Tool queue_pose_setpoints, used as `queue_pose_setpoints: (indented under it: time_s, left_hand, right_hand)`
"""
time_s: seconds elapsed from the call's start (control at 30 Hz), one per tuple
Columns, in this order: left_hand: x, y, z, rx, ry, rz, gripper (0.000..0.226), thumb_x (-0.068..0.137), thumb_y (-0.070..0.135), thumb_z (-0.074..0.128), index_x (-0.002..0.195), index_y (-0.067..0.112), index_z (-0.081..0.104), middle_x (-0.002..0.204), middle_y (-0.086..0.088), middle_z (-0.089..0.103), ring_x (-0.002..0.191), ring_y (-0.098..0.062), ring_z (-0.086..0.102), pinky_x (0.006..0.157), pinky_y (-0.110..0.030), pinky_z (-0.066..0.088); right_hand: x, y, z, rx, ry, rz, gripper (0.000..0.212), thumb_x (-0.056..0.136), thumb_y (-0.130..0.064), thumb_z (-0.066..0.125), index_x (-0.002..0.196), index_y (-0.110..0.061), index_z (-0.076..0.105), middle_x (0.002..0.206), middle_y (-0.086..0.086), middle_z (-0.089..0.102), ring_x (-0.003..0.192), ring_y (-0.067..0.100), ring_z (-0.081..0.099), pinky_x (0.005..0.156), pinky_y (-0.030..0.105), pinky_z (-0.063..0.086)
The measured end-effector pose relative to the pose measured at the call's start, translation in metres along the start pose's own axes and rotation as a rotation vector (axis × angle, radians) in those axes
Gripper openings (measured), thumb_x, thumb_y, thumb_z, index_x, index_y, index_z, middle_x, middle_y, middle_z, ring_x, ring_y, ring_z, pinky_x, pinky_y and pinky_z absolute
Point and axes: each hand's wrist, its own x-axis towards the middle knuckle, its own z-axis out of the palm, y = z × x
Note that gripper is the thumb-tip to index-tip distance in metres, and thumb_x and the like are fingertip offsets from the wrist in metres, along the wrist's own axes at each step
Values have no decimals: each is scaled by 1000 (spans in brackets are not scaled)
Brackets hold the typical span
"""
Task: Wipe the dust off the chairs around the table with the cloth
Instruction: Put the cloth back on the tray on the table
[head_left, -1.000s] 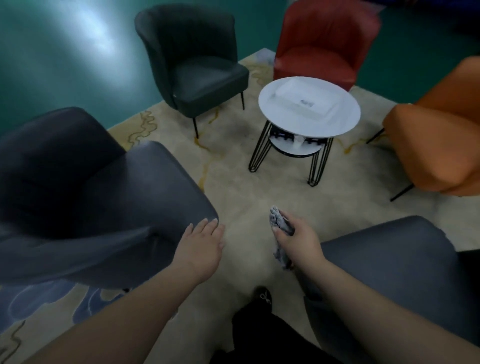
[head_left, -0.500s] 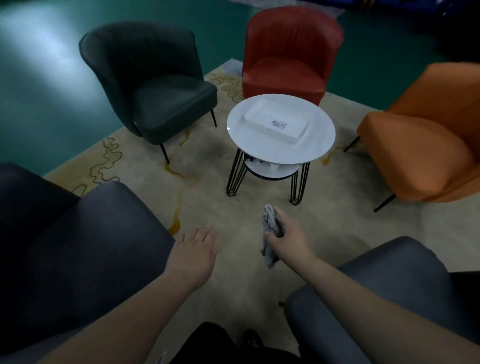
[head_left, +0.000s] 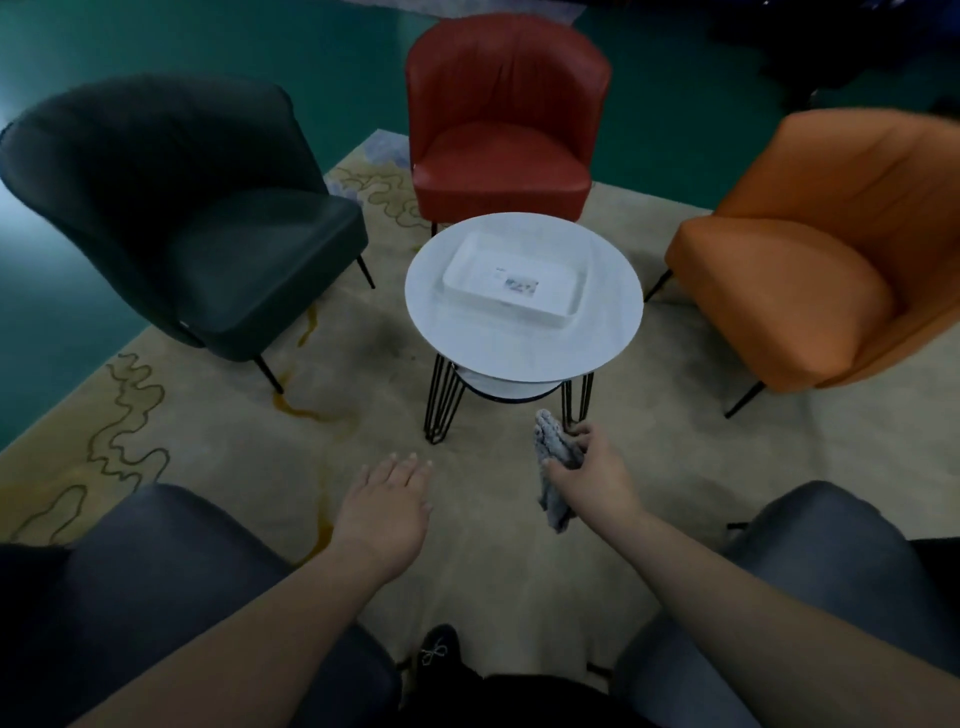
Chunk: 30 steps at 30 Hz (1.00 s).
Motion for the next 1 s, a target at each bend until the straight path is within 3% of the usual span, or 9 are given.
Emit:
queue_pose_setpoints:
  time_s: [0.1, 0.23, 0.37, 0.57, 0.77, 0.9, 1.0]
  left_hand:
    - [30, -17, -15, 18, -2, 49, 55, 102, 40, 22, 154, 24, 12, 161, 3, 13, 148, -18, 8, 118, -40, 7]
    - [67, -35, -32, 58, -9, 82, 55, 102, 40, 24, 154, 24, 13, 161, 3, 14, 148, -19, 9, 118, -41, 8]
    - [108, -42, -42, 36, -27, 77, 55, 102, 40, 23, 154, 25, 15, 161, 3, 14, 147, -19, 9, 119, -41, 8]
    - [197, -47, -61, 24, -47, 43, 54, 102, 41, 24, 154, 25, 15, 161, 2, 13, 147, -19, 9, 119, -42, 9]
    - [274, -42, -87, 2, -30, 21, 54, 102, 41, 26, 153, 26, 16, 160, 3, 15, 147, -19, 10, 118, -42, 10]
    - [308, -40, -97, -24, -30, 14, 54, 102, 41, 26, 153, 25, 15, 161, 1, 13, 147, -19, 9, 119, -42, 10]
    - [334, -47, -102, -6, -73, 19, 55, 103, 41, 24, 154, 26, 11, 162, 1, 8, 148, -20, 6, 119, -41, 7]
  right_hand:
    - [20, -5, 6, -32, 132, 49, 31, 84, -26, 69, 90, -17, 40, 75, -3, 47, 59, 6, 46, 47, 19, 31]
    - [46, -12, 9, -67, 151, 83, 38, 86, -28, 68, 72, -18, 34, 62, -2, 39, 54, 13, 39, 50, 27, 30]
    - [81, -22, 7, -60, 148, 96, 39, 87, -28, 67, 70, -16, 35, 60, 1, 40, 53, 15, 39, 49, 27, 28]
    - [171, -44, 0, 28, 89, 20, 36, 85, -19, 69, 67, -13, 39, 62, 5, 44, 57, 18, 43, 56, 33, 39]
    - [260, -58, -10, -44, 38, -19, 31, 82, -20, 69, 67, -17, 42, 63, -3, 49, 52, 6, 44, 52, 18, 36]
    - [303, -66, -10, 10, 14, 50, 24, 82, -21, 67, 73, -17, 45, 72, 0, 62, 59, 7, 62, 52, 20, 45]
    - [328, -71, -7, 44, 43, 99, 23, 81, -23, 68, 75, -16, 46, 72, -1, 62, 56, 1, 60, 41, 12, 40]
